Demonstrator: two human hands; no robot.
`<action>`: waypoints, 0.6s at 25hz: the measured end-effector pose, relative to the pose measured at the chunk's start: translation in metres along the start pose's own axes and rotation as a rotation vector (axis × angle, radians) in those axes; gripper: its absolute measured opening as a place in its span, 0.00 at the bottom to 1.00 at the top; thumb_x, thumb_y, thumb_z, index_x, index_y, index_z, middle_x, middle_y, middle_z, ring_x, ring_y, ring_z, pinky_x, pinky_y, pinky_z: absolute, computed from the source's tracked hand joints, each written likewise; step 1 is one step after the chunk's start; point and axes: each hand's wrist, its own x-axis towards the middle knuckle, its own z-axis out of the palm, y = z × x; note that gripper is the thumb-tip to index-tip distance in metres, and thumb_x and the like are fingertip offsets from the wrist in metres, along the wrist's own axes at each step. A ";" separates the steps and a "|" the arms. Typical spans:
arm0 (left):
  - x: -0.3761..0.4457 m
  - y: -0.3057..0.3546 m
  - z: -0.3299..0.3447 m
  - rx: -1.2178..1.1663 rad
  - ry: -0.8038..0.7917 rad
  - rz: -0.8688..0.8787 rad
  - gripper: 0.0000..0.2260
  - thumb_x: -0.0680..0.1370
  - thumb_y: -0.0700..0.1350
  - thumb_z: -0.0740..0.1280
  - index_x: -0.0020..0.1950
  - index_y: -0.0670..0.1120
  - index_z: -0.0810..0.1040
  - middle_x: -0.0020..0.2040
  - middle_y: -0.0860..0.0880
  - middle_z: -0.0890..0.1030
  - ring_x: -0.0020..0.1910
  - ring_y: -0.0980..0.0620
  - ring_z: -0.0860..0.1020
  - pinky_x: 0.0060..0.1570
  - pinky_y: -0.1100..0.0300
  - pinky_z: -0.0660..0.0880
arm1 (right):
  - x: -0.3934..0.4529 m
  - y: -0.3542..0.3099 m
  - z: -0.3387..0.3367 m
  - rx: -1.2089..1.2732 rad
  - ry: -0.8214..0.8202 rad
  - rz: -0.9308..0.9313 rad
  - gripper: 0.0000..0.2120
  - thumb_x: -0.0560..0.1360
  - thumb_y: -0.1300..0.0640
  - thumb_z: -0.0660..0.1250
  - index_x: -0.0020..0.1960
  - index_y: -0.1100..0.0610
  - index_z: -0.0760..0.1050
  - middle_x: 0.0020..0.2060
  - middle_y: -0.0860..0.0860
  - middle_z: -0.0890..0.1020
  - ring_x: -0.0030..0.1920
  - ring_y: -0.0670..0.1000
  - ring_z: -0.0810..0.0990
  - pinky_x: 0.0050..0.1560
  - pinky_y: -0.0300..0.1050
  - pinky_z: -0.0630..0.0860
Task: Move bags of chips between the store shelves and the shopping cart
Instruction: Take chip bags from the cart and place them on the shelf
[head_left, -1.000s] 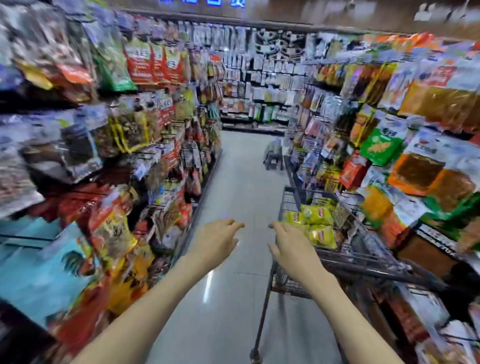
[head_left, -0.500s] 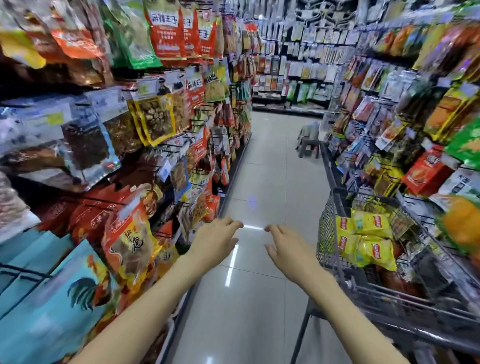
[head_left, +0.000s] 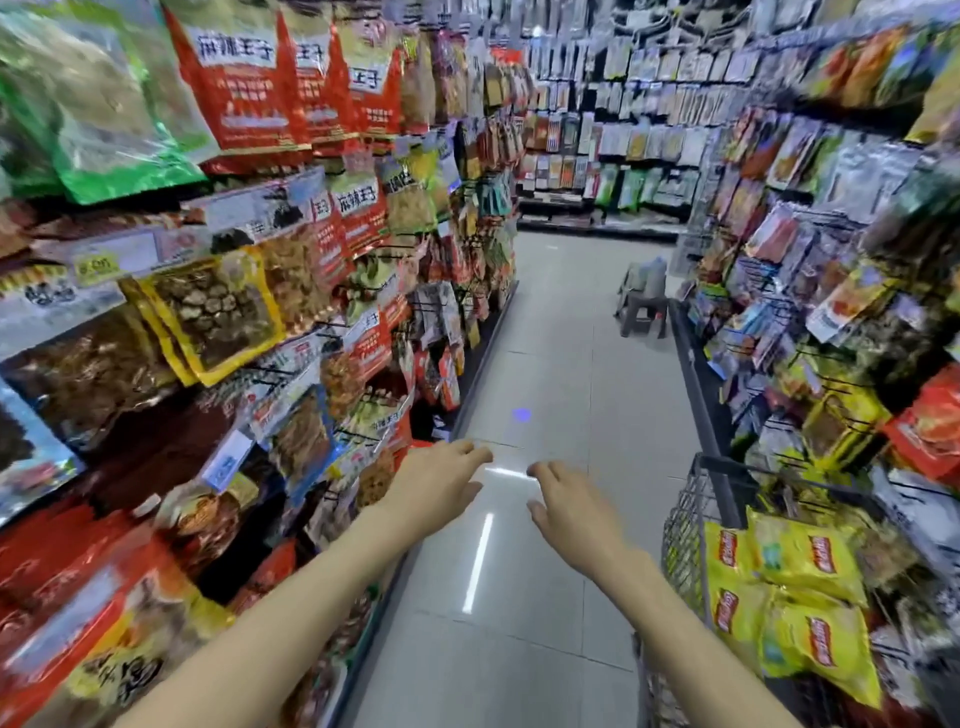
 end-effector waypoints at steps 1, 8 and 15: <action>0.017 0.001 0.008 -0.001 -0.020 0.005 0.19 0.81 0.50 0.62 0.72 0.52 0.69 0.65 0.51 0.75 0.62 0.47 0.75 0.49 0.53 0.74 | 0.009 0.012 0.003 -0.005 -0.019 -0.003 0.19 0.82 0.52 0.57 0.72 0.54 0.65 0.65 0.51 0.72 0.64 0.56 0.71 0.59 0.50 0.71; 0.168 0.038 0.057 -0.058 -0.018 0.188 0.17 0.81 0.49 0.62 0.70 0.52 0.72 0.64 0.50 0.75 0.62 0.46 0.75 0.54 0.52 0.74 | 0.063 0.123 0.009 -0.055 0.032 0.130 0.18 0.75 0.53 0.69 0.63 0.55 0.75 0.56 0.52 0.78 0.54 0.57 0.79 0.48 0.51 0.75; 0.352 0.123 0.103 -0.044 -0.040 0.595 0.17 0.83 0.48 0.59 0.72 0.52 0.69 0.68 0.51 0.72 0.67 0.47 0.71 0.60 0.54 0.68 | 0.100 0.256 0.018 -0.159 0.033 0.509 0.14 0.64 0.54 0.76 0.47 0.55 0.76 0.40 0.52 0.79 0.40 0.56 0.81 0.34 0.49 0.76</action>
